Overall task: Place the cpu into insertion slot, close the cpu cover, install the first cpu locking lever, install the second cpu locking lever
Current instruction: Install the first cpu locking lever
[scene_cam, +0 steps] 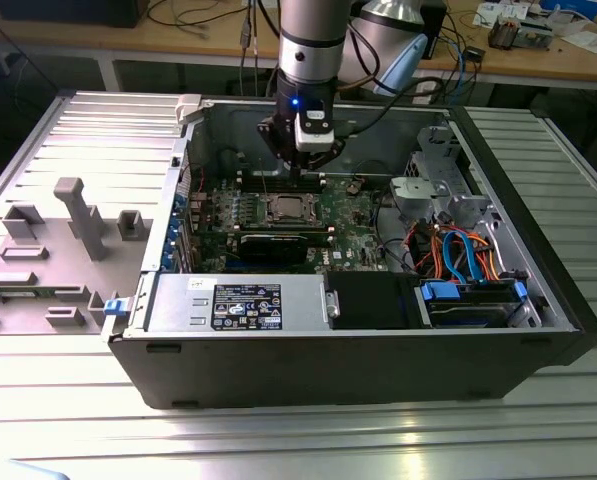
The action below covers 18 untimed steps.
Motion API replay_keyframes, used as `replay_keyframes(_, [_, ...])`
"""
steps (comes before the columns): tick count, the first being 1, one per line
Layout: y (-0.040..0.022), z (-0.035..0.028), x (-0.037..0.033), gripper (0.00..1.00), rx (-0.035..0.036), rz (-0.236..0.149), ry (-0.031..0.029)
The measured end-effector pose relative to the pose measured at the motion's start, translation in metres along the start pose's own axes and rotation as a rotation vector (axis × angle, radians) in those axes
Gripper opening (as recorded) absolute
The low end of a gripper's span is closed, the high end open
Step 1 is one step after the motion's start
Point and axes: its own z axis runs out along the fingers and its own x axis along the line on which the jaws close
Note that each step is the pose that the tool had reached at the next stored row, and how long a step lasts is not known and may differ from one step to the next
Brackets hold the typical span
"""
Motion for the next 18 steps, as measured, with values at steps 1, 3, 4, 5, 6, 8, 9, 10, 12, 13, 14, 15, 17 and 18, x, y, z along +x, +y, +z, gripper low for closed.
replay_keyframes(1, [0.0, 0.0001, 0.0, 0.11, -0.0047, -0.001, -0.0104])
replay_keyframes(3, [0.0, 0.0002, 0.0001, 0.11, -0.0136, -0.004, -0.0297])
replay_keyframes(4, [0.0001, 0.0003, 0.0, 0.11, -0.0148, -0.021, -0.0322])
replay_keyframes(5, [0.0001, 0.0004, 0.0, 0.11, -0.0148, -0.035, -0.0323])
replay_keyframes(6, [0.0, 0.0006, 0.0, 0.11, -0.0145, -0.051, -0.0323])
replay_keyframes(8, [0.0, 0.0015, 0.0001, 0.11, -0.0147, -0.092, -0.0322])
replay_keyframes(9, [0.0, 0.0019, 0.0001, 0.11, -0.0148, -0.106, -0.0322])
replay_keyframes(10, [0.0, 0.0024, 0.0001, 0.11, -0.0147, -0.125, -0.0321])
replay_keyframes(12, [0.0, 0.003, 0.0, 0.11, -0.0146, -0.152, -0.032])
replay_keyframes(13, [0.0, 0.0033, 0.0, 0.11, -0.0148, -0.165, -0.0321])
replay_keyframes(14, [0.0, 0.0037, 0.0, 0.11, -0.0147, -0.188, -0.032])
replay_keyframes(15, [0.0, 0.0038, 0.0, 0.11, -0.0146, -0.208, -0.0319])
replay_keyframes(17, [-0.0001, 0.004, 0.0004, 0.11, -0.0149, -0.234, -0.0318])
replay_keyframes(18, [-0.0007, 0.0041, 0.0016, 0.11, -0.0153, -0.237, -0.0319])
